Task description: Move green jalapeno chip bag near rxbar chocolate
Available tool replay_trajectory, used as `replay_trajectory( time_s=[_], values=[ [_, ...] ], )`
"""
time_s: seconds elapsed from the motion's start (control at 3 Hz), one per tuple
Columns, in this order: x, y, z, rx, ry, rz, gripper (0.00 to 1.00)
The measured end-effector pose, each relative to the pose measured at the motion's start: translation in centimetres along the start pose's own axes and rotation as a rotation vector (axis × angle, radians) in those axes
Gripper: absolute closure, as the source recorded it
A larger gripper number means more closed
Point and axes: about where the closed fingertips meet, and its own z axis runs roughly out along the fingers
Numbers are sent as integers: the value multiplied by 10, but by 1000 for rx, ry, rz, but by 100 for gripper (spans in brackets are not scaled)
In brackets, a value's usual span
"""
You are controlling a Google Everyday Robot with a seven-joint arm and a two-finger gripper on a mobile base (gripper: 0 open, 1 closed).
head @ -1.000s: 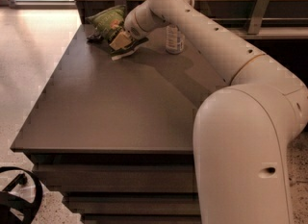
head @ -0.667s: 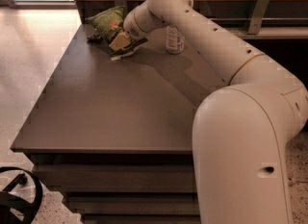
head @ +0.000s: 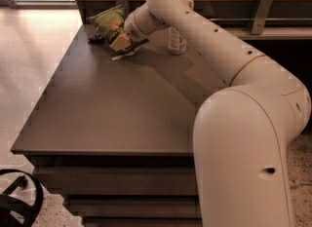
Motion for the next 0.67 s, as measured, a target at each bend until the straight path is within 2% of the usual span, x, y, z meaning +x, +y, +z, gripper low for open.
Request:
replay_trajectory(
  time_s=[0.33, 0.67],
  values=[
    [0, 2, 3, -5, 1, 0, 0],
    [0, 2, 3, -5, 1, 0, 0]
  ],
)
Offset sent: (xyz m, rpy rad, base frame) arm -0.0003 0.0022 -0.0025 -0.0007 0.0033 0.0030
